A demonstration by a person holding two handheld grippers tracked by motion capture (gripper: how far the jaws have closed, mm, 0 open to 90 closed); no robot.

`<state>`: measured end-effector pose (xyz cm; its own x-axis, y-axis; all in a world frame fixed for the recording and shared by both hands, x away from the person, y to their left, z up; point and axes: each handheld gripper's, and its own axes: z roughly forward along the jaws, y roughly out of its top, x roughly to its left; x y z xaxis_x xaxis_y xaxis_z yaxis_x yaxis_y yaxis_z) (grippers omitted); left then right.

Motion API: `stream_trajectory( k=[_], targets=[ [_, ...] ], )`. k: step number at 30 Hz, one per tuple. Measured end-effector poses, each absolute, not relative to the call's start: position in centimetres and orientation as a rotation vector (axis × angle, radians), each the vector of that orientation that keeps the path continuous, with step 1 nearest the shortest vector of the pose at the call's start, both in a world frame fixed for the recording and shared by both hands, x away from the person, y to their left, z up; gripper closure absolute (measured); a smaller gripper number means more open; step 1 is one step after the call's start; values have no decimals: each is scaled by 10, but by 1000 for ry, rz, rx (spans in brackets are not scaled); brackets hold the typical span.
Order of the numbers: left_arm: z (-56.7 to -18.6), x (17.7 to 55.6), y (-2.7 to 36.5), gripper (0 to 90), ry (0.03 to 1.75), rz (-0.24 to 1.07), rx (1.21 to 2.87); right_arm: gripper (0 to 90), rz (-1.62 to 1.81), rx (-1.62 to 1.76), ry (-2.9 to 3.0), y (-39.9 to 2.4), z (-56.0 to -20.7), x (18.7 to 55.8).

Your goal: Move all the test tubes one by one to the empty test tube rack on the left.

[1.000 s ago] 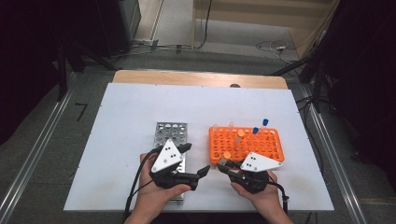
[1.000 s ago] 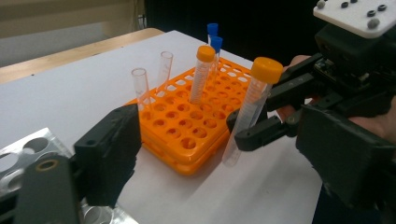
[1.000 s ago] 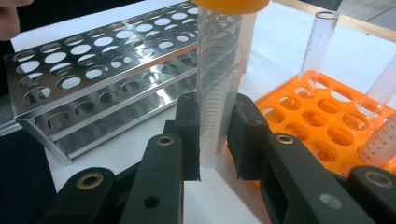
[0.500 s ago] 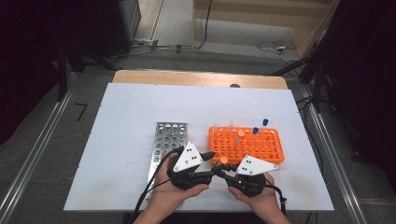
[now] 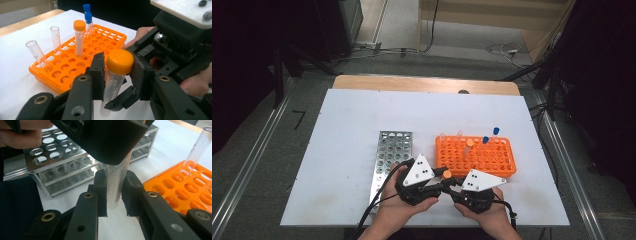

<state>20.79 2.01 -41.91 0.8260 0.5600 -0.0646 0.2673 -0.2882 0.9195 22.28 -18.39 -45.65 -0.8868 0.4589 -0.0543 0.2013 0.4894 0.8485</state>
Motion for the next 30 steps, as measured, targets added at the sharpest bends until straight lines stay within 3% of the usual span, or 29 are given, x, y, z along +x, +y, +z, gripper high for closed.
stream_trajectory(
  k=[8,11,12,13,22,26,30],
  targets=[
    [-417,210,23,712,636,343,1874,719,1371,568,2458,-186,-457,225],
    [-415,213,29,713,658,356,1853,585,1394,585,2446,-190,-455,226],
    [-414,214,31,713,660,354,1846,474,1420,606,2438,-195,-454,227],
    [-412,215,33,713,669,364,1844,474,1420,606,2438,-195,-454,227],
    [-404,224,50,713,716,393,1812,130,1495,686,2397,-224,-448,234],
    [-400,228,59,713,733,414,1805,11,1519,724,2406,-238,-447,237],
    [-396,233,68,714,748,437,1797,0,1533,732,2394,-250,-445,237]
  ],
)
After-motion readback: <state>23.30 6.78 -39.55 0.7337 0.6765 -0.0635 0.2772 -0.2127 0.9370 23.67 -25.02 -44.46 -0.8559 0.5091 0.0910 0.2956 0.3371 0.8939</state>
